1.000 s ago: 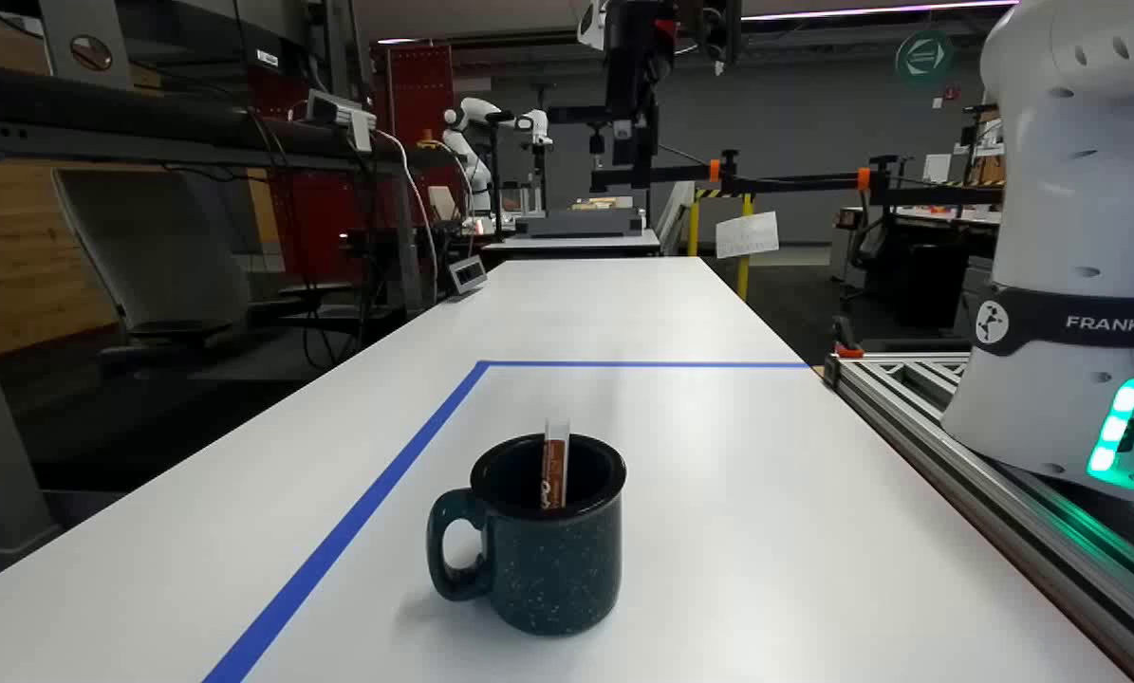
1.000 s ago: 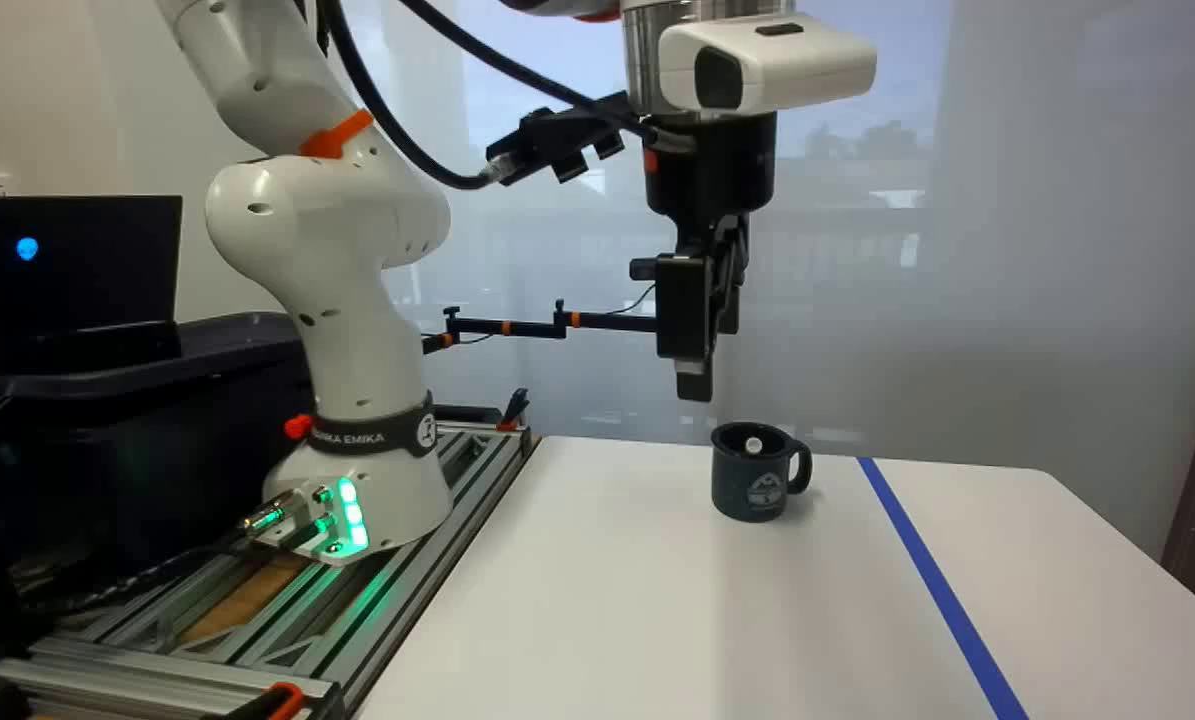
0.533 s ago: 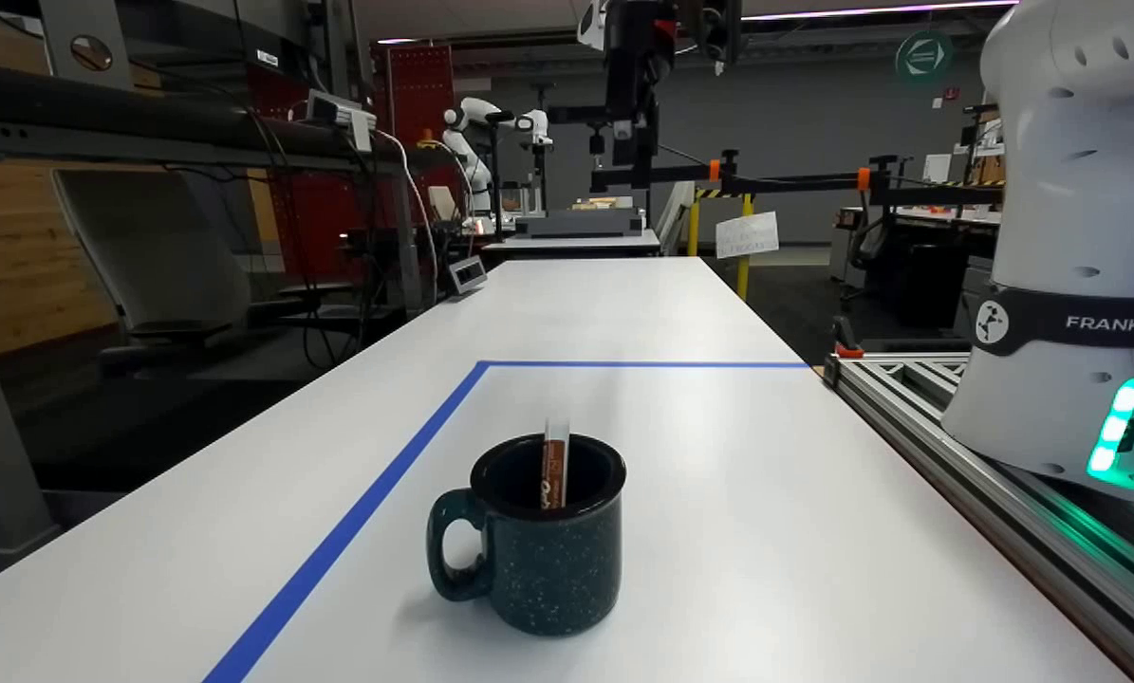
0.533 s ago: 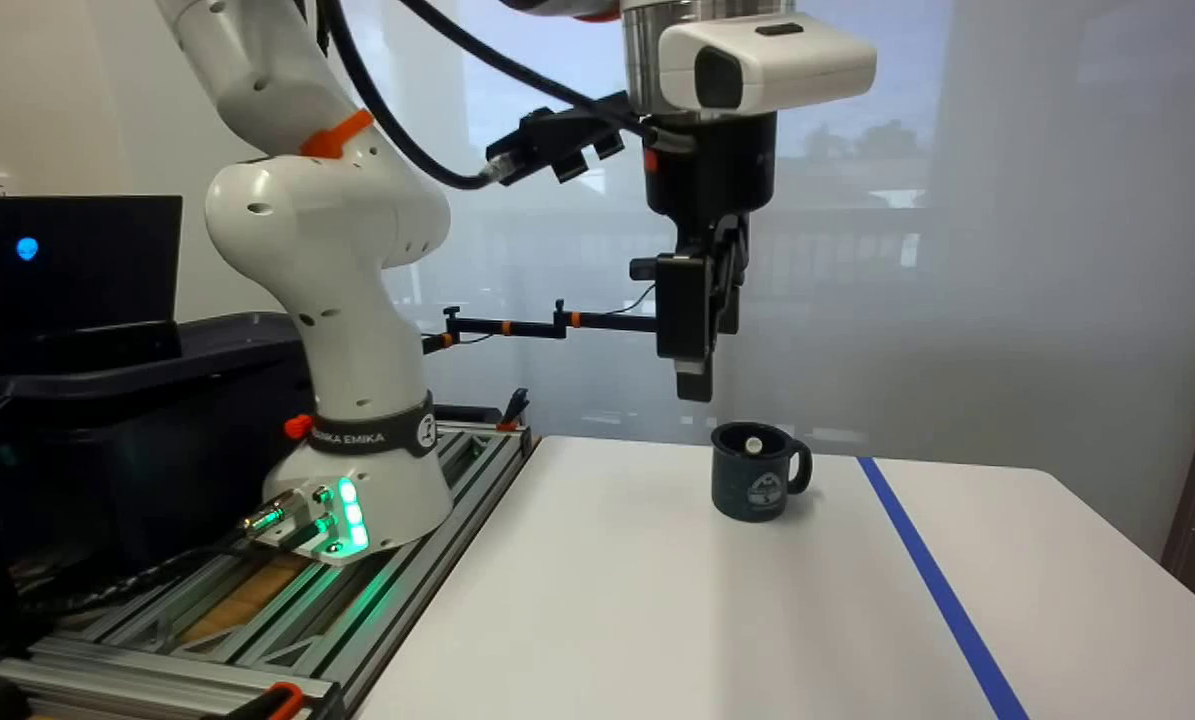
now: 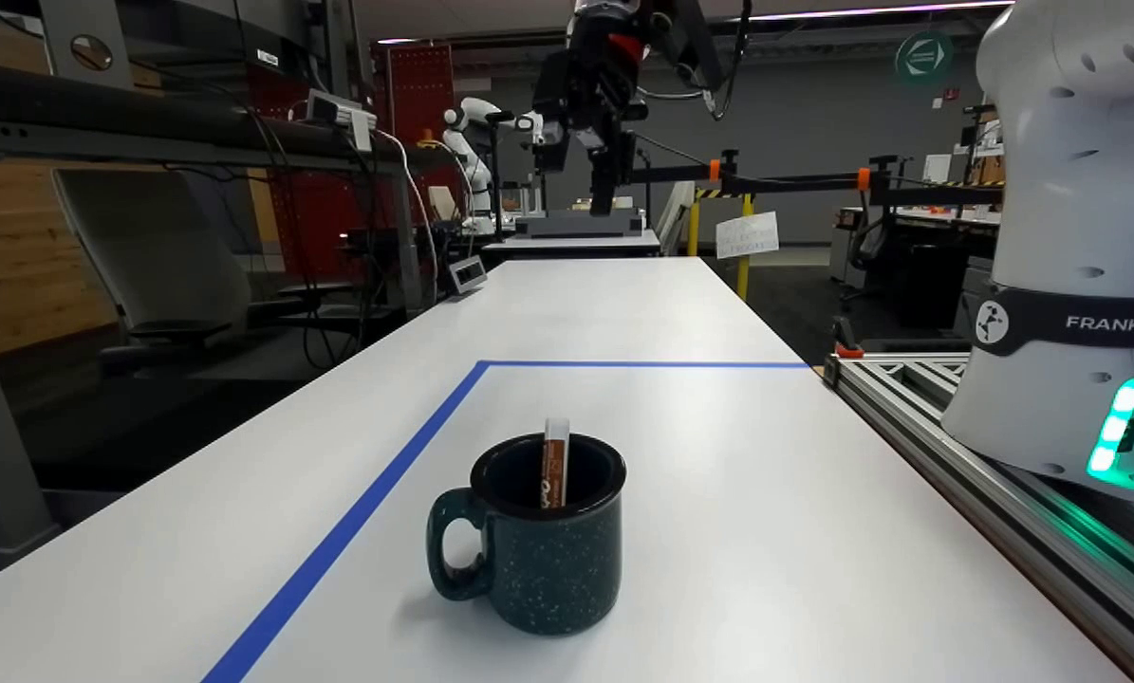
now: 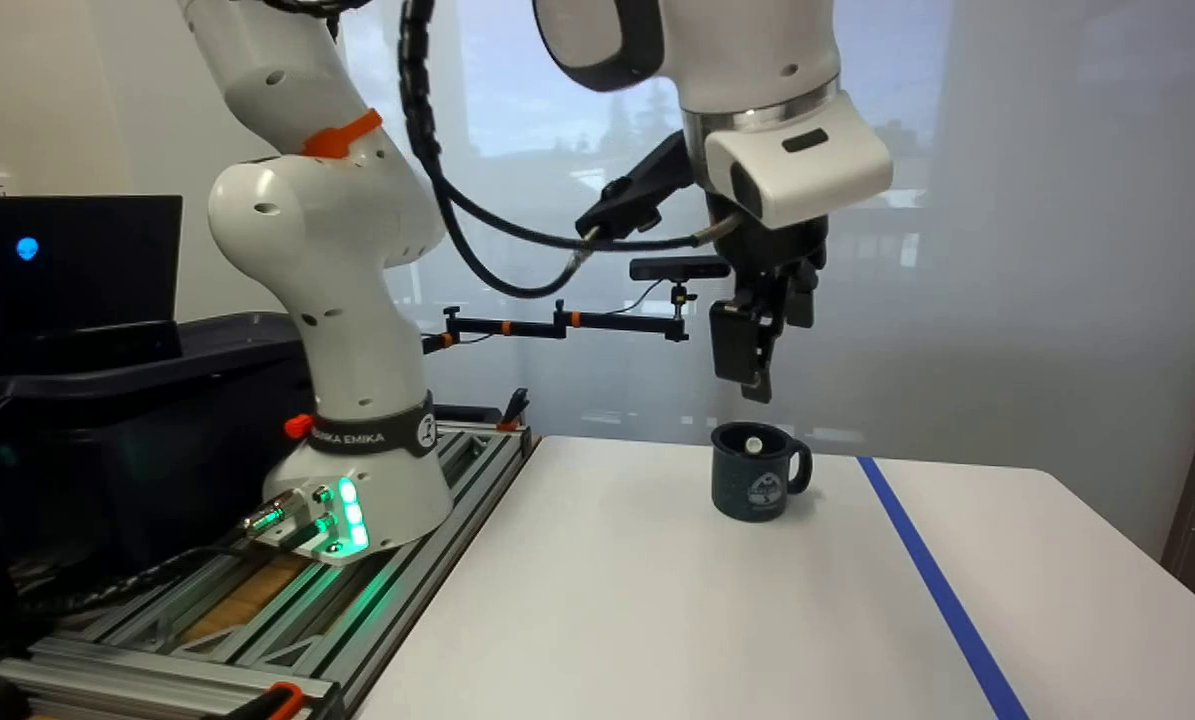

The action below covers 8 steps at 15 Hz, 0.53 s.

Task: Take the marker out of the cup and put it on the table

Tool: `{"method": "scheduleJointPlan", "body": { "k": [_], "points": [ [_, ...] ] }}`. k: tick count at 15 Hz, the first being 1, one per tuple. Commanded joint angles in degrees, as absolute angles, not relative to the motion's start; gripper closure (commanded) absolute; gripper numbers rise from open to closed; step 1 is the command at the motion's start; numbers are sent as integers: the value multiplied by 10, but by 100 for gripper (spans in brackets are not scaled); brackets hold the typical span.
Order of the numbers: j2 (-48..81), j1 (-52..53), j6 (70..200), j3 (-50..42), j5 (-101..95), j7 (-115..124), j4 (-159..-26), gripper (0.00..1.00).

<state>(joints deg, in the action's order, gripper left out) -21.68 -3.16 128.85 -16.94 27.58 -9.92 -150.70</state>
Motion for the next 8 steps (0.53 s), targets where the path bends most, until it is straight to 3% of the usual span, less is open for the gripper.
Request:
{"method": "scheduleJointPlan", "body": {
  "k": [1,8],
  "points": [
    [-153,-14,1335,-136,361,-49,-1498,0],
    [-41,-8,1315,-77,496,-19,-1455,0]
  ]
}}
